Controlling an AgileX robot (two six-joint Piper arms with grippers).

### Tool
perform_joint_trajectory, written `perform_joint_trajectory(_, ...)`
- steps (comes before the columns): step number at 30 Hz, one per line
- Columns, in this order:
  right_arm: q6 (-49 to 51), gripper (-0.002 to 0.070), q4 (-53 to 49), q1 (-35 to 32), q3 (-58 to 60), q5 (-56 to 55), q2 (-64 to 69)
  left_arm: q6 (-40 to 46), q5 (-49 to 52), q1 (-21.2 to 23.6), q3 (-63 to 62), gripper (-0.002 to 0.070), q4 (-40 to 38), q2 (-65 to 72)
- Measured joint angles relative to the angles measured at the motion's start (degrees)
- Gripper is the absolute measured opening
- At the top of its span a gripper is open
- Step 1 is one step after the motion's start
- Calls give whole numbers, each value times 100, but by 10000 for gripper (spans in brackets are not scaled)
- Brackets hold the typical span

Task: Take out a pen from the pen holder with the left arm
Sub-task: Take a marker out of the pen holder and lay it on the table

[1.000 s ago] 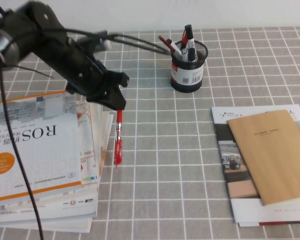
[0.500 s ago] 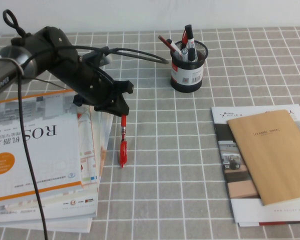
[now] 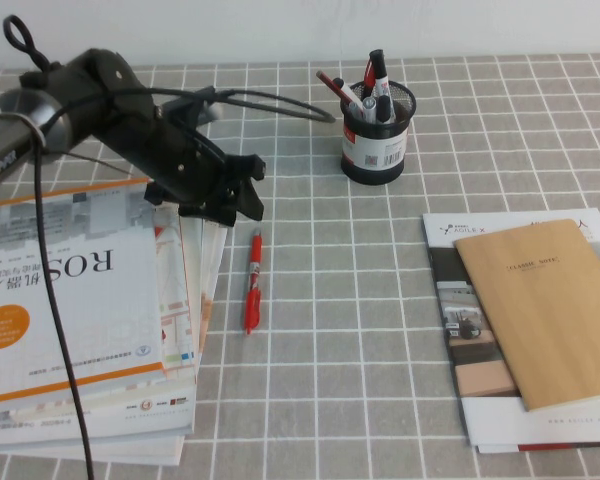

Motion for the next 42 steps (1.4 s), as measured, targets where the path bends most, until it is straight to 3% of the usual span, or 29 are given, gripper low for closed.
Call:
perform_joint_trajectory(5, 0, -13, 0, 0, 0, 0, 0, 205, 363, 160, -698, 251, 61, -82)
perform_joint_trajectory(8, 0, -13, 0, 0, 0, 0, 0, 761, 432, 196, -895, 108, 199, -457)
perform_joint_trajectory(10, 0, -13, 0, 0, 0, 0, 0, 1084, 460, 196, -919, 50, 238, -815)
perform_joint_trajectory(19, 0, -13, 0, 0, 0, 0, 0, 1362, 391, 196, -674, 3, 654, -2277)
perform_joint_trajectory(31, 0, -13, 0, 0, 0, 0, 0, 1360, -2208, 196, 4024, 1, 679, -5097)
perform_joint_trajectory(42, 0, -13, 0, 0, 0, 0, 0, 1304, -2479, 196, 6531, 1, 813, -8197)
